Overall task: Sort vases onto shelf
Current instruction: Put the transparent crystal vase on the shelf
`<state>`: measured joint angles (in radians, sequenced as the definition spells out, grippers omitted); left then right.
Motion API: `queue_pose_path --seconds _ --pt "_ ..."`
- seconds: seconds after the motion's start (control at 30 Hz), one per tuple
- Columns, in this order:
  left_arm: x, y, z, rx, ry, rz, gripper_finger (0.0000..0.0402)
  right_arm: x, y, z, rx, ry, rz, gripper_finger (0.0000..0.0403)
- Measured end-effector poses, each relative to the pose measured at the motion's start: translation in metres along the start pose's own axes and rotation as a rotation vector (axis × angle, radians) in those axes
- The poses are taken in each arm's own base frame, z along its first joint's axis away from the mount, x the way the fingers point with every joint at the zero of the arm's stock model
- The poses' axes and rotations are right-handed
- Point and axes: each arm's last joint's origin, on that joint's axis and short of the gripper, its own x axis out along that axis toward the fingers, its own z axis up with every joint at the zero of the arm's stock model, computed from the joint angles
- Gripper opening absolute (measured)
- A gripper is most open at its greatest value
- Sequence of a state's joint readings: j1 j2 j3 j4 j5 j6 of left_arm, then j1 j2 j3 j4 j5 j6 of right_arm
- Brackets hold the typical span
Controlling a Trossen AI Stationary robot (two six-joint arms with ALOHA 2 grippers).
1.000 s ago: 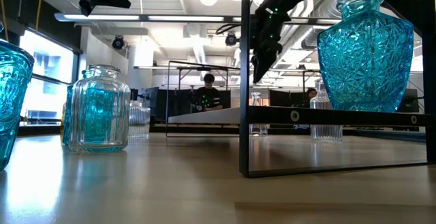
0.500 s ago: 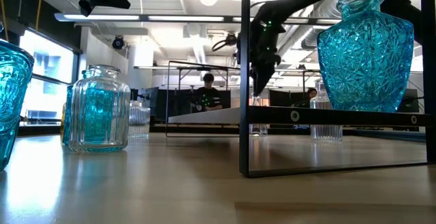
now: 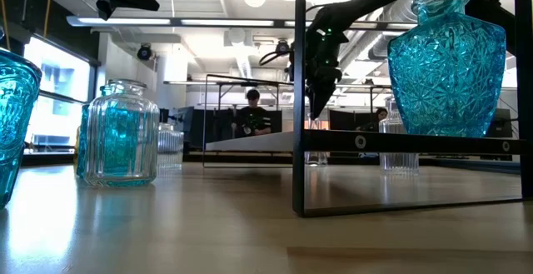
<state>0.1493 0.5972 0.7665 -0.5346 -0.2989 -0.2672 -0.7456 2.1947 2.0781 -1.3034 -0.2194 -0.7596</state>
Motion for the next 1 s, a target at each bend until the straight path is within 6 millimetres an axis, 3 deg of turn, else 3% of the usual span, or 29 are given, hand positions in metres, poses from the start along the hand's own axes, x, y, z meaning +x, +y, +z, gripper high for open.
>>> queue_pose_path --seconds 0.17,0.4,1.0 --pt "0.0 0.0 -0.0001 0.0 0.0 0.0 0.0003 0.0017 -0.0009 -0.0001 0.001 0.002 0.001 0.0092" --pt "0.0 0.0 0.0 0.0 0.0 0.0 0.0003 0.0012 -0.0004 -0.0008 -0.002 0.014 0.001 0.0011" --pt "0.0 -0.0001 0.0 0.0 0.0 -0.001 0.0003 0.0006 0.0048 -0.0064 0.045 0.091 0.031 0.0004"
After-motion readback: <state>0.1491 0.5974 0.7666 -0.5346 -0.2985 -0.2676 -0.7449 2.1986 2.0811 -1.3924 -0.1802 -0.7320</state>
